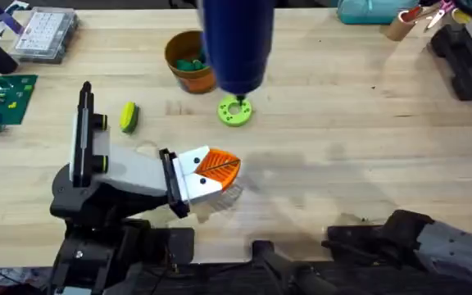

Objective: Pick up the gripper from the table and insert it into the empty holder that is missing its gripper. Then pick up a screw, insert it into the mounting hole, and use the screwdriver to tighten it. Finally, clean up the table by picking up the vegetable and placing it into the bucket.

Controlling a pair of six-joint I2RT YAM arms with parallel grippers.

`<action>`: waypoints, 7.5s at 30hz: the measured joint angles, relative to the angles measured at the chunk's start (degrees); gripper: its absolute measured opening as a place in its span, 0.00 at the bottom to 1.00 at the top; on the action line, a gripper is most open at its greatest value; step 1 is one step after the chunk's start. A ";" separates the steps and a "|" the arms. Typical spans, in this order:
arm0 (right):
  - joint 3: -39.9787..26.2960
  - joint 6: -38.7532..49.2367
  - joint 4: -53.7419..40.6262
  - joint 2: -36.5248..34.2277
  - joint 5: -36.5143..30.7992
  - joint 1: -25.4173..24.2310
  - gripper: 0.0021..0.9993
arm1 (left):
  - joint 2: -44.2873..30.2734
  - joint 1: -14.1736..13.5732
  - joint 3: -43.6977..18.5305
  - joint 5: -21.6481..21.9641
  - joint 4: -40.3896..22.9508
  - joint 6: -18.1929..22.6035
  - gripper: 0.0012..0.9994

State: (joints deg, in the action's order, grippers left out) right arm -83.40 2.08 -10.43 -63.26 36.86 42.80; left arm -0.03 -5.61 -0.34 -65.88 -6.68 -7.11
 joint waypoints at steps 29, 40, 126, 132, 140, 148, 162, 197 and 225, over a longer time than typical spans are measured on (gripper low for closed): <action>18.76 2.63 18.43 -0.01 -1.48 3.68 0.02 | 0.00 0.00 0.00 -2.13 -0.41 -0.02 0.01; 27.50 -0.87 31.91 0.00 -1.09 3.68 0.02 | 0.00 0.00 0.00 -2.35 -0.44 -0.02 0.01; 34.16 -9.54 44.76 -9.99 2.23 4.73 0.02 | 0.00 0.00 0.00 -2.70 -0.52 -0.02 0.01; 34.19 -9.85 47.35 -9.98 2.28 4.71 0.02 | 0.00 0.00 0.00 -2.72 -0.52 -0.02 0.01; 34.19 -10.73 47.23 -9.99 2.45 4.73 0.02 | 0.00 0.00 0.00 -2.72 -0.52 -0.02 0.01; 34.21 -10.90 45.30 -9.99 2.45 4.71 0.02 | 0.00 0.00 0.00 -2.72 -0.52 -0.02 0.01; 34.21 -11.31 45.07 -9.97 4.60 3.73 0.02 | 0.00 0.00 0.00 -2.72 -0.54 -0.02 0.01; 34.21 -10.23 43.98 -9.99 4.81 3.72 0.02 | 0.00 0.00 0.00 -2.98 -0.58 -0.02 0.01; 30.85 -15.98 59.56 -11.43 6.39 -1.32 0.02 | 0.00 0.11 -0.24 -2.48 -0.78 -0.66 0.01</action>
State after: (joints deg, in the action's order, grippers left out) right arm -52.55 -13.90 49.12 -74.70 43.25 41.48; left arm -0.03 -5.50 -0.58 -68.36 -7.46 -7.77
